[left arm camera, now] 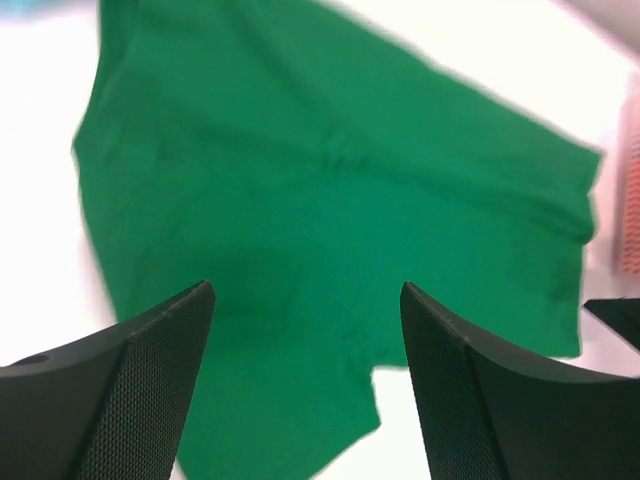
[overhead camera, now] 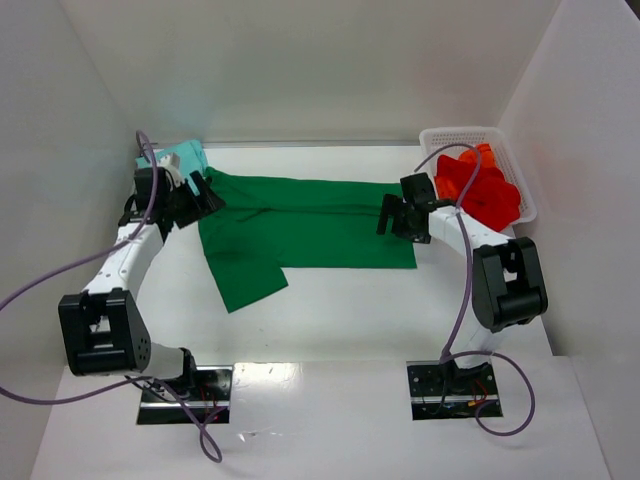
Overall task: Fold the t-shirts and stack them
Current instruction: Fold the flattened tshirt in 1/3 of the way, then grap the side of the flattened tshirt closest away from the robot with both arms
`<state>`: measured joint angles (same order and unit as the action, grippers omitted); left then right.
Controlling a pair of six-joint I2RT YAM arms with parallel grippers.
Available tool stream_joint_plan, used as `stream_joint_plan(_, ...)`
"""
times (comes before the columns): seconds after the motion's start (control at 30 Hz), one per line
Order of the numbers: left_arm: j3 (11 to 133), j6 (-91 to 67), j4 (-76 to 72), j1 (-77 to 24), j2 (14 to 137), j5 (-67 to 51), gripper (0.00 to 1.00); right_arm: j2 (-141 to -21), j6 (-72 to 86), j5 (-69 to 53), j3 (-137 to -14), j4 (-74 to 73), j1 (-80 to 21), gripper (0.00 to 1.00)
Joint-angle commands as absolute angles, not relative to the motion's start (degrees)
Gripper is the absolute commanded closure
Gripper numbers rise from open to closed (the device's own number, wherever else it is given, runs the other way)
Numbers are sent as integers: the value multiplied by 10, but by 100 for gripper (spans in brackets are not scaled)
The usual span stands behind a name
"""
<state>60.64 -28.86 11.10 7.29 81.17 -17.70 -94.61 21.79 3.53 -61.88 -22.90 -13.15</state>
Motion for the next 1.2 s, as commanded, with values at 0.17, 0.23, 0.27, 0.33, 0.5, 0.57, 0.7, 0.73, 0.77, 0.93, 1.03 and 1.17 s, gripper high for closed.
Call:
stream_joint_plan(0.17,505,-357,206,64,692,-102,16,-894,288,27,-582,-199,-136,1)
stream_joint_plan(0.23,486,-378,211,64,666,-87,15,-881,305,34,-562,-192,-136,1)
stream_joint_plan(0.27,461,-390,211,64,654,-80,14,-876,311,42,-549,-191,-136,1)
stream_joint_plan(0.33,428,-420,191,64,623,-73,12,-865,330,48,-542,-185,-136,1)
stream_joint_plan(0.5,381,-419,176,64,643,-54,10,-864,353,50,-522,-180,-130,1)
stream_joint_plan(0.57,388,-413,176,64,673,-54,10,-869,358,50,-517,-180,-130,1)
stream_joint_plan(0.7,393,-398,165,58,719,-47,10,-869,364,50,-512,-180,-125,1)
stream_joint_plan(0.73,393,-393,158,58,725,-53,10,-874,364,46,-512,-180,-125,1)
stream_joint_plan(0.77,387,-392,152,54,730,-58,10,-875,364,45,-512,-180,-120,1)
stream_joint_plan(0.93,373,-392,139,53,741,-65,13,-879,364,34,-506,-175,-107,1)
stream_joint_plan(1.03,363,-392,139,49,748,-60,14,-890,364,34,-506,-175,-102,1)
stream_joint_plan(1.17,357,-392,134,30,765,-51,17,-891,364,34,-500,-170,-102,1)
